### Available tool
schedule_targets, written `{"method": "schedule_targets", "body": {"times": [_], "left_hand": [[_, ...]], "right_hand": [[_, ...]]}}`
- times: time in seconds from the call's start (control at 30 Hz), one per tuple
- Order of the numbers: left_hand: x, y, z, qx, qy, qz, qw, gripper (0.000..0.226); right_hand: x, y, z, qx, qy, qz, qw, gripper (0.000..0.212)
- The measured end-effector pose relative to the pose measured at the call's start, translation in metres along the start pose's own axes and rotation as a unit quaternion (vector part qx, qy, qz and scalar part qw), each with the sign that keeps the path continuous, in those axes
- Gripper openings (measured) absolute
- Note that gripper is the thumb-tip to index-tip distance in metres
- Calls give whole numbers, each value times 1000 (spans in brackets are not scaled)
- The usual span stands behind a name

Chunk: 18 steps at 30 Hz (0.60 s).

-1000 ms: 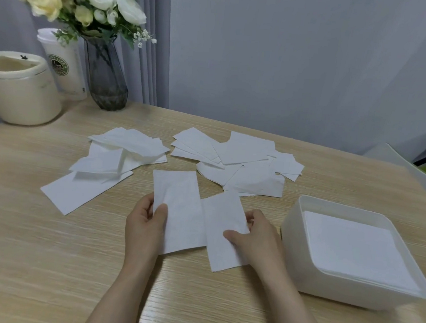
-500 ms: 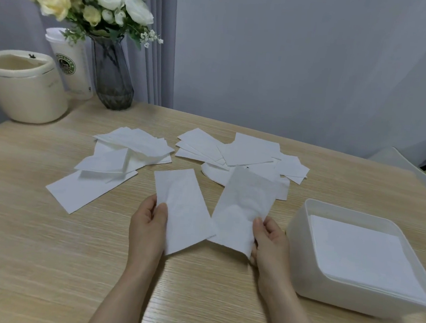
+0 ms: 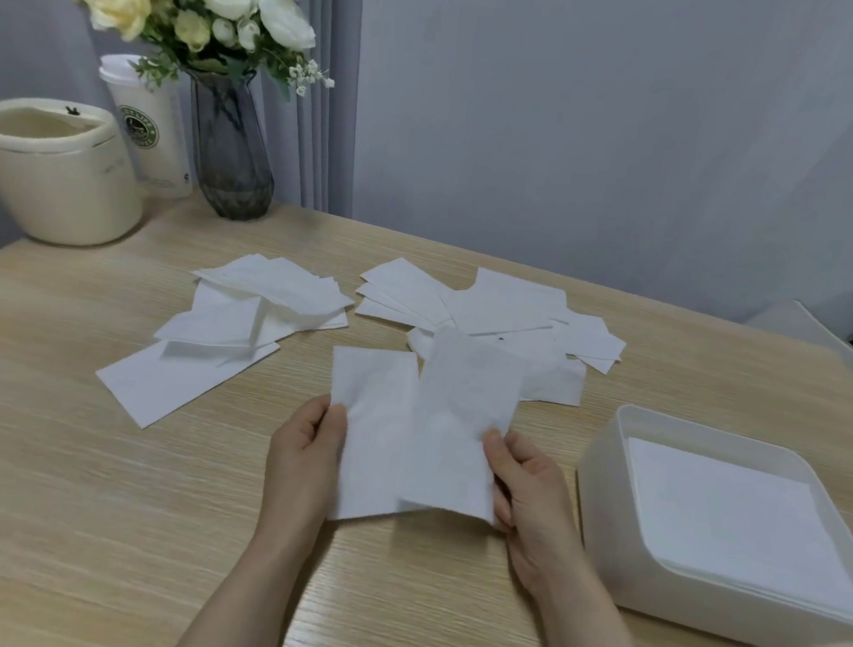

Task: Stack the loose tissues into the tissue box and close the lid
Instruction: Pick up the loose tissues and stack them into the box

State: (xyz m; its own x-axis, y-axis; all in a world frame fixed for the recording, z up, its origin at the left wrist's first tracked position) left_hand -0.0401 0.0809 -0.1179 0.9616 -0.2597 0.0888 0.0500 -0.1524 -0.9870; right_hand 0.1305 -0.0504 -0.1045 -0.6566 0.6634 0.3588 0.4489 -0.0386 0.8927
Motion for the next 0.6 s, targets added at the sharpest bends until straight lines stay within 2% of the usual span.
{"method": "schedule_targets", "body": {"times": [0.1, 0.23, 0.6], "left_hand": [[14, 0, -5, -16, 57, -19, 998, 22], [23, -2, -9, -22, 86, -31, 996, 24], [29, -2, -12, -28, 100, -55, 993, 27]], "right_hand": [[12, -4, -1, 14, 23, -13, 1000, 12], [11, -9, 4, 17, 16, -25, 999, 6], [9, -14, 5, 11, 20, -41, 999, 7]]}}
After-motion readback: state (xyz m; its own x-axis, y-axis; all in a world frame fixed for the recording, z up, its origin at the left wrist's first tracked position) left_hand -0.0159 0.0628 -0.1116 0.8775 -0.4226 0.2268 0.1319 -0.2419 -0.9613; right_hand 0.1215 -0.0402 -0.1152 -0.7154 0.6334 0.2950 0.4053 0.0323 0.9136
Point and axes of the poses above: each hand's wrist, its own z-axis towards the middle knuckle, its own x-axis out of the palm, y = z × x, the point moved 10 cm from there along z, towards the middle knuckle, and after that the axes turned 1 degree about -x, right-handed, at the moved point
